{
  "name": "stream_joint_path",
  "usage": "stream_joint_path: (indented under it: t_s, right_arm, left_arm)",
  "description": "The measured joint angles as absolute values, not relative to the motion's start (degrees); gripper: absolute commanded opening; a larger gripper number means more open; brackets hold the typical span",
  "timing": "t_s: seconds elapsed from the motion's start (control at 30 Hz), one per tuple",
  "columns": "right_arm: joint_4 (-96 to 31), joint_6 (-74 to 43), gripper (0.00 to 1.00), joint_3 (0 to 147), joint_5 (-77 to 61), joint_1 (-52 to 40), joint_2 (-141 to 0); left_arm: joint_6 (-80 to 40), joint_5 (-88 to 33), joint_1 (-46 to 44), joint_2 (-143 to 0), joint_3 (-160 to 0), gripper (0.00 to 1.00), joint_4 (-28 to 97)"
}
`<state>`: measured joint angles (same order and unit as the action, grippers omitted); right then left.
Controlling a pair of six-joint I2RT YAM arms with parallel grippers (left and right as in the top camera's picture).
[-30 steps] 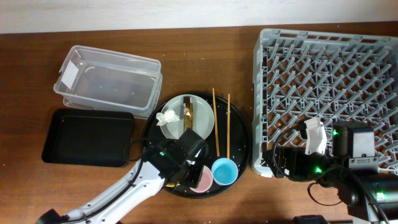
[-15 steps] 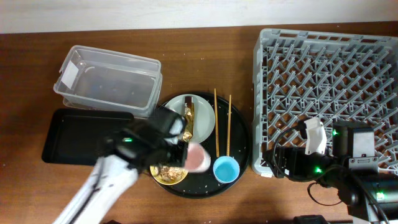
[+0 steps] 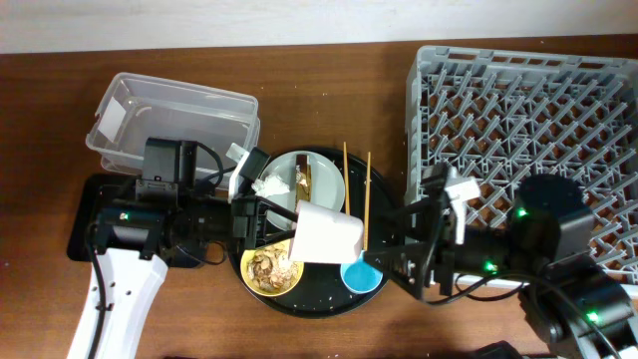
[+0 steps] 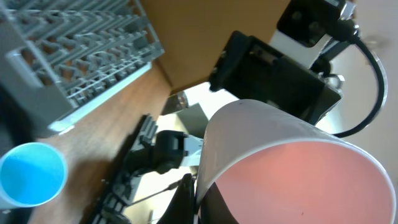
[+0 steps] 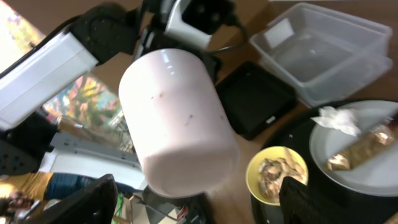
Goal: Sort waste into correct bins and load items into the dishwasher rack
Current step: 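Lift the pink cup and pass it to the right gripper, then place the pink cup upside down in the dish rack with right gripper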
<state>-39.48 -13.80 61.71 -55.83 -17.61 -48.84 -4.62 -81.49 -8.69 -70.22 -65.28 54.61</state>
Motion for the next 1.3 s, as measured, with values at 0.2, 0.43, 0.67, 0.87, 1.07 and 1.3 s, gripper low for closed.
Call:
stream_joint_path:
  t_s: [0.2,0.43,0.67,0.87,1.07,1.3]
  right_arm:
    - [-30.9,-15.2,0.72,61.7,-54.3,-27.6,-54.3]
    - [-27.5,-16.4,0.52,61.7,-54.9,-29.3,-56.5]
    - [-43.0,-15.8,0.53,62.0,-44.2,-24.0,-50.0]
    - [-63.0,-17.2,0.53,65.5,-16.0,-8.2,-45.2]
    - [-66.3,-19.6,0.53,66.1,-1.9,4.7,-56.3]
    - [-66.4,-19.6,0.81,66.2,-3.5,6.0,-80.2]
  left_arm:
    - [-4.1,-84.8,-8.7,-70.3,-65.3,0.01,54.6]
    - [-3.2,-85.5,-8.3,-70.4,-65.3,0.55,54.6]
    - [-3.6,-73.8,-8.3,-70.4,-65.3,0.79,55.3]
    - [-3.6,-64.9,-8.3,-70.4,-65.3,0.79,55.5]
    - [-3.6,-62.7,-8.3,-70.4,-65.3,0.79,56.4]
    - [-3.6,-61.1,-8.3,-70.4,-65.3,0.79,57.5]
